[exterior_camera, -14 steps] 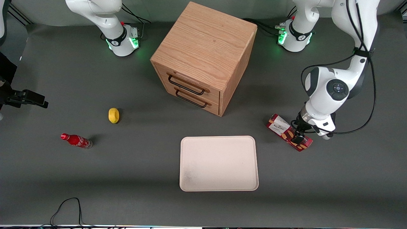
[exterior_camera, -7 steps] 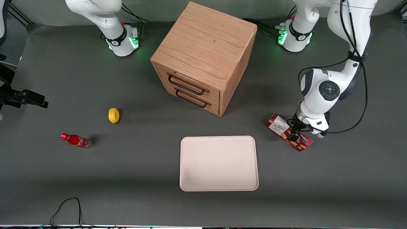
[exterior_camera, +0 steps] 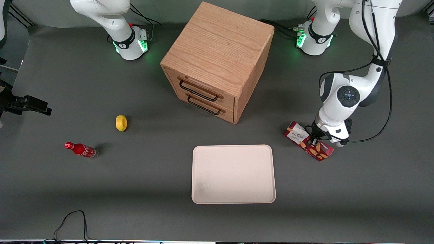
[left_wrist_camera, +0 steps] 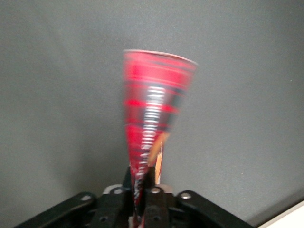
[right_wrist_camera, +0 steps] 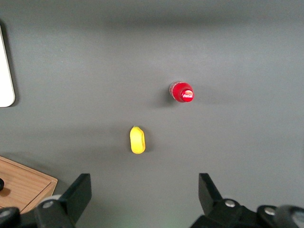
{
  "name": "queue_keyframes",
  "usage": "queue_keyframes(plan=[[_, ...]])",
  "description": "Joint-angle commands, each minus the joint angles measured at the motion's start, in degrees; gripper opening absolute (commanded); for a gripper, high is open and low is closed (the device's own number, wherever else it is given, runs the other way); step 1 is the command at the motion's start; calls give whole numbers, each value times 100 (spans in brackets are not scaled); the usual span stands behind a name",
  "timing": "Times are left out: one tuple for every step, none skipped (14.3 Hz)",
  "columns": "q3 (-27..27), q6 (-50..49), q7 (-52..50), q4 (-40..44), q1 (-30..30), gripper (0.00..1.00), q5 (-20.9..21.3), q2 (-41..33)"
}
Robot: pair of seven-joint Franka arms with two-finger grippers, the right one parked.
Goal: Place red cookie box on tray
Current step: 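Lower the left gripper and close it on the shortbread box's end, then lift the shortbread box upright with the left gripper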
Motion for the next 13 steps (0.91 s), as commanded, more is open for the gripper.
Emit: queue_keyframes(plan=[[17,-523,-71,163,-59,0,192,-272],[16,-769,-62,312,-59,0,201,-368],[8,-1076,-62,487,-59,0,201,-448],[8,-1427,-44,689,-59,0,209,-553],[-1,-1822,-10,917,-50,0,201,-658],[-1,-2279,26,1207,-50,0,201,-773],[-1,-2736,96,1523,-50,0,201,-869],[-1,-3202,209,1865,-24,0,201,-949],[-1,-3650,367,2278,2,0,192,-976],[16,-4098,508,2717,20,0,166,-976],[25,-4546,675,3156,29,0,139,-967],[34,-4934,868,3526,38,0,122,-967],[25,-5190,1044,3808,38,0,122,-967]])
